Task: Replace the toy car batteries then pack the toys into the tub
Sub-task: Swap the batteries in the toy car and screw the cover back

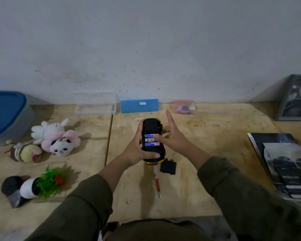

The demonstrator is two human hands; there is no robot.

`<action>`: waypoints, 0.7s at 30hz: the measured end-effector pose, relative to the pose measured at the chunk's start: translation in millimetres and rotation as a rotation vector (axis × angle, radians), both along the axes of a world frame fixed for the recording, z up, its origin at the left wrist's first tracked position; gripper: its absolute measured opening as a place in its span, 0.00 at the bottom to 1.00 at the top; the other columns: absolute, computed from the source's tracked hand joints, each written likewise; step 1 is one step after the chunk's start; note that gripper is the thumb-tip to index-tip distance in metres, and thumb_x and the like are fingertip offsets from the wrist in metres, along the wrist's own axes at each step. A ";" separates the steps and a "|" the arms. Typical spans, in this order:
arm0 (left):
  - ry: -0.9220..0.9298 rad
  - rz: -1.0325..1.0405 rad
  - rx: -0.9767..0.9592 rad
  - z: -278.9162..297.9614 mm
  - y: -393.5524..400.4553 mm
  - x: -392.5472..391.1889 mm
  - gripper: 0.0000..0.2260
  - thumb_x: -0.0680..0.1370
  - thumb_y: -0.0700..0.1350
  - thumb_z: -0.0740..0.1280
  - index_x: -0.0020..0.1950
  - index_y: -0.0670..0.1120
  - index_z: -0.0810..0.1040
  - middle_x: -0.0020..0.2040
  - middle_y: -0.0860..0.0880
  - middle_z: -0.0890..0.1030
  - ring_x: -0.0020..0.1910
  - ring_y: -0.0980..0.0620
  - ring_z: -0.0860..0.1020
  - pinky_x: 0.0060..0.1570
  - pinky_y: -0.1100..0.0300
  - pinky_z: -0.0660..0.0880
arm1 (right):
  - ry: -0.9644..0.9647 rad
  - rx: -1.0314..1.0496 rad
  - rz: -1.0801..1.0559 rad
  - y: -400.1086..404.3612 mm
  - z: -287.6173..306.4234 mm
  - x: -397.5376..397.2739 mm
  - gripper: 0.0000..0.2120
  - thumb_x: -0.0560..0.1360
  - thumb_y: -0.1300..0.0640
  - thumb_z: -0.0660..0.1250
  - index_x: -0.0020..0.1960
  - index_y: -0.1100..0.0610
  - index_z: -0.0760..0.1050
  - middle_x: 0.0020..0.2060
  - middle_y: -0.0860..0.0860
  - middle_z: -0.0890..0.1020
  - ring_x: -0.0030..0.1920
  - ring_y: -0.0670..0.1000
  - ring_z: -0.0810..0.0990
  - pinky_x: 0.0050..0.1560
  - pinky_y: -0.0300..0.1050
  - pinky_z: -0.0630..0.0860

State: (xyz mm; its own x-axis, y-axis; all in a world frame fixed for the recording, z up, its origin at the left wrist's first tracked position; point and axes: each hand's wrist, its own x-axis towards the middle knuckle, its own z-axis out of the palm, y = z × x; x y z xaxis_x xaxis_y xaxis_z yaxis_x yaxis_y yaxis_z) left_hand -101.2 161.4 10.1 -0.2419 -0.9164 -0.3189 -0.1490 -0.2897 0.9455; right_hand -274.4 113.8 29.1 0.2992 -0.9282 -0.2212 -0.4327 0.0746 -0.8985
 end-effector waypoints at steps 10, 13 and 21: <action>-0.086 0.131 0.099 -23.1 18.8 29.6 0.59 0.63 0.39 0.80 0.74 0.67 0.40 0.65 0.64 0.68 0.66 0.53 0.70 0.59 0.57 0.71 | 0.676 -0.121 0.270 38.7 -58.4 -28.6 0.55 0.65 0.53 0.77 0.74 0.37 0.39 0.56 0.53 0.78 0.57 0.55 0.74 0.55 0.50 0.73; -0.088 0.130 0.105 -23.9 20.5 27.9 0.59 0.63 0.40 0.80 0.74 0.66 0.39 0.67 0.61 0.67 0.66 0.53 0.70 0.58 0.59 0.71 | 0.664 -0.126 0.281 39.0 -61.3 -28.8 0.53 0.67 0.55 0.76 0.75 0.39 0.41 0.54 0.53 0.79 0.60 0.58 0.72 0.56 0.51 0.70; -0.094 0.092 0.124 -29.1 24.6 23.6 0.60 0.64 0.37 0.80 0.76 0.63 0.38 0.60 0.66 0.68 0.64 0.54 0.70 0.61 0.56 0.71 | 0.458 -0.063 0.213 34.9 -60.3 -32.1 0.51 0.68 0.65 0.73 0.74 0.37 0.45 0.40 0.52 0.76 0.42 0.51 0.76 0.43 0.42 0.73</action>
State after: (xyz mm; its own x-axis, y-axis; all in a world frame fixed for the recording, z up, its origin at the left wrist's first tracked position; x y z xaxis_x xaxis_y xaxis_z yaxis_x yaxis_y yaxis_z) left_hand -77.6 186.0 -19.0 -0.1225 -0.8855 -0.4482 -0.2023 -0.4198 0.8848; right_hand -306.5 148.7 -31.2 0.3686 -0.8730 -0.3195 -0.7830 -0.1063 -0.6129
